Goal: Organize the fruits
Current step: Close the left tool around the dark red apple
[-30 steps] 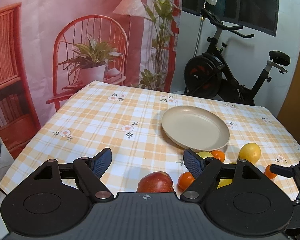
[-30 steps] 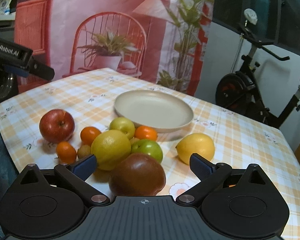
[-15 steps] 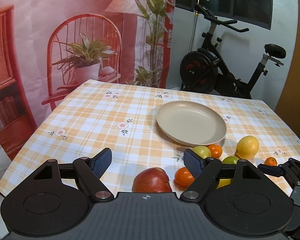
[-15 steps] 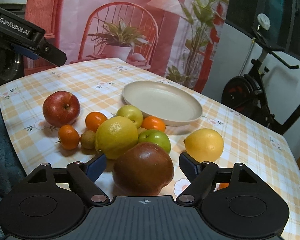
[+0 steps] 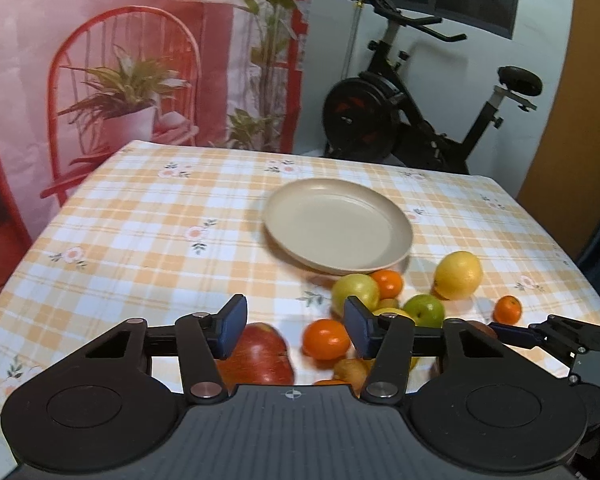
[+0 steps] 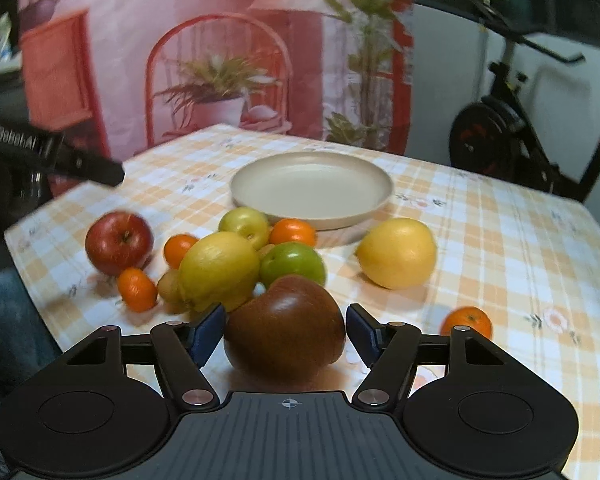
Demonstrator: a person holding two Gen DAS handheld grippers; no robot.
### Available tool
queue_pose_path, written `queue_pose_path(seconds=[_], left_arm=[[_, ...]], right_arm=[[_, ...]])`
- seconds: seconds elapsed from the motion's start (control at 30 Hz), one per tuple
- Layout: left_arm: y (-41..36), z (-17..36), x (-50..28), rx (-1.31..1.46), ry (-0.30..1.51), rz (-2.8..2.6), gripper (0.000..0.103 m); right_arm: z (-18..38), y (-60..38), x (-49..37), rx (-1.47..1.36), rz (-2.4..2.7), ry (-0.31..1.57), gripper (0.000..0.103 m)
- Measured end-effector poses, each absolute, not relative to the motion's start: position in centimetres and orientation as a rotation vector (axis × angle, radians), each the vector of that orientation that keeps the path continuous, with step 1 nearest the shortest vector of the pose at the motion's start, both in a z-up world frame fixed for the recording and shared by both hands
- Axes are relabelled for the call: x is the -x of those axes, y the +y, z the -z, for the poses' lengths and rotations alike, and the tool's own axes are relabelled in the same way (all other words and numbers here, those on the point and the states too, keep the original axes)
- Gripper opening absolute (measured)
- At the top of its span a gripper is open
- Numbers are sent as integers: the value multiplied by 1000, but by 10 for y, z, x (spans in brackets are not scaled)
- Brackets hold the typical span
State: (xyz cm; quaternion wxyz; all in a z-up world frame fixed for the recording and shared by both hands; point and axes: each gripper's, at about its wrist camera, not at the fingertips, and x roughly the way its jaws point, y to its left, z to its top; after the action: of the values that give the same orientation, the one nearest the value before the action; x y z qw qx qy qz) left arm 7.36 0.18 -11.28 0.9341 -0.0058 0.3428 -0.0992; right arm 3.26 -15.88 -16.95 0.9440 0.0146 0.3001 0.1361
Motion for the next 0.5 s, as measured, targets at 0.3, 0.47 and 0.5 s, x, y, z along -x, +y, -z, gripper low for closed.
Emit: queue_pose_path(seconds=[0.3, 0.47, 0.5], left_arm=[[-29, 112, -90, 36, 759, 361, 54], [-53, 120, -98, 12, 799, 450, 43], [-57, 122, -100, 4, 805, 460, 42]], right_arm=[[170, -187, -23, -157, -260, 602, 62], [168, -191, -22, -180, -246, 585, 58], [167, -192, -21, -186, -240, 580, 58]])
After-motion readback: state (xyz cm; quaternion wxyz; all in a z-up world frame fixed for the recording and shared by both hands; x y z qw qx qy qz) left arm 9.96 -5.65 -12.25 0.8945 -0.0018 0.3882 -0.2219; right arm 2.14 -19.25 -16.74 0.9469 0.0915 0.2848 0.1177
